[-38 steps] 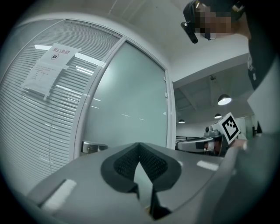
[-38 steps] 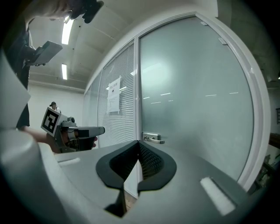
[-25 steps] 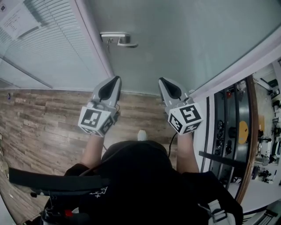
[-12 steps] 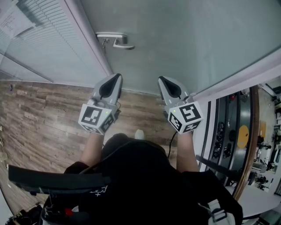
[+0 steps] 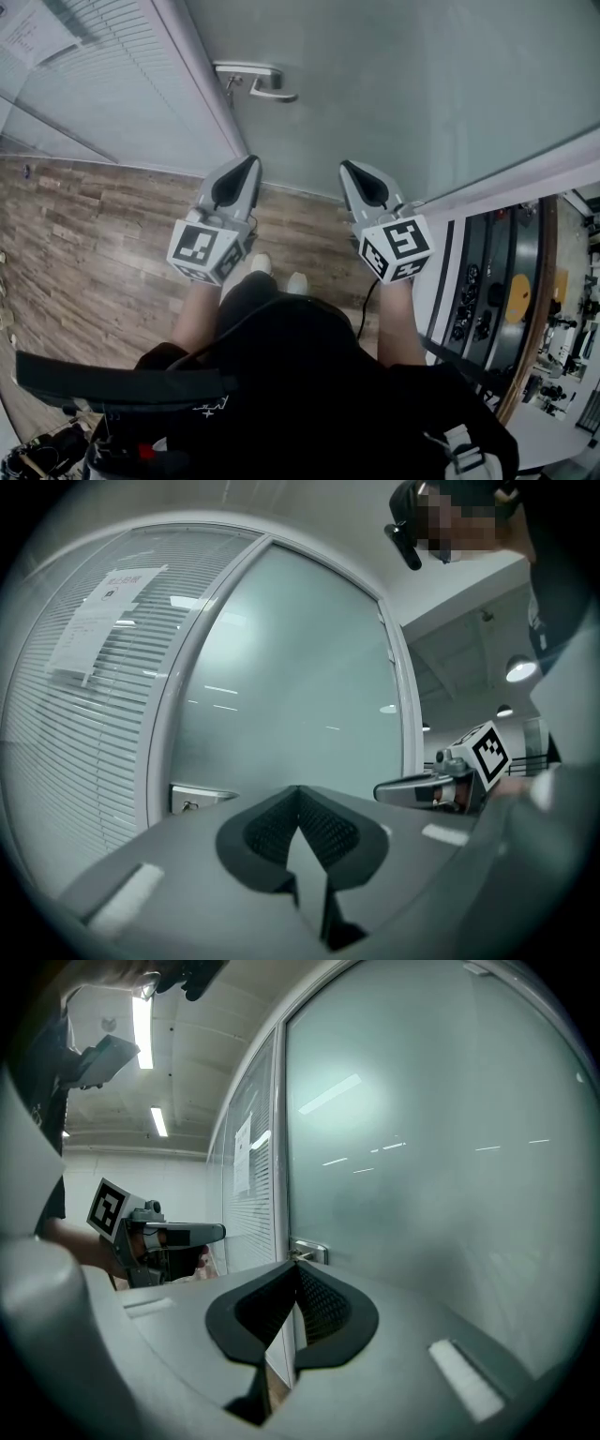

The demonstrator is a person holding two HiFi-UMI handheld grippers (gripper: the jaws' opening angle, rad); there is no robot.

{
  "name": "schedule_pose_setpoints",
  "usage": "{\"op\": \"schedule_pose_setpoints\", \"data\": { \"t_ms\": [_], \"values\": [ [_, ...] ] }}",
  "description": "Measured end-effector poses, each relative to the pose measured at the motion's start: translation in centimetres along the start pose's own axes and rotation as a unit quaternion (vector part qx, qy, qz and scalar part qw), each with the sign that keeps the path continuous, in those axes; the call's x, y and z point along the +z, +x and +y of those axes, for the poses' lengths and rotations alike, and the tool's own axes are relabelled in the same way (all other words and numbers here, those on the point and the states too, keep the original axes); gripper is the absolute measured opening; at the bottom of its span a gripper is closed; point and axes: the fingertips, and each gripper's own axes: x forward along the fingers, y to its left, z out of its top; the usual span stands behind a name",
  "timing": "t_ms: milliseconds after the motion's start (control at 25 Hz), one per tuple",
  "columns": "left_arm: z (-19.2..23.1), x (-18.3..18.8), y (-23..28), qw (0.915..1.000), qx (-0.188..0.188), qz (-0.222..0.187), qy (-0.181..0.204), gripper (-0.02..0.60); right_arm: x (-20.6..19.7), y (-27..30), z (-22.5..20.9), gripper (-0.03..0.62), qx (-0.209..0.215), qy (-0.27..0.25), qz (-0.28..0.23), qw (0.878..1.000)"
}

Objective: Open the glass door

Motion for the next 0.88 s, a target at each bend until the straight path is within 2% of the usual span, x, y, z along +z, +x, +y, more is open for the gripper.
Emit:
{"op": "schedule_pose_setpoints", "data": {
  "t_ms": [280, 560, 880],
  "values": [
    [2.4, 0.3, 0.1, 1.0, 0.003, 0.001, -0.001, 0.0, 0.3, 2.2, 0.6, 0.002, 0.004, 0.002, 0.003, 1.0],
    [6.2, 0.9, 1.9, 0.9999, -0.014, 0.0, -0.005, 0.0, 1.2, 5.9, 0.2, 0.003, -0.015, -0.003, 0.006, 1.0],
    [9.8, 1.5, 5.4, 0.9983, -0.057, -0.001, -0.013, 0.0, 2.9, 10.1, -1.0, 0.003, -0.045, -0.007, 0.004, 0.999]
  ]
}}
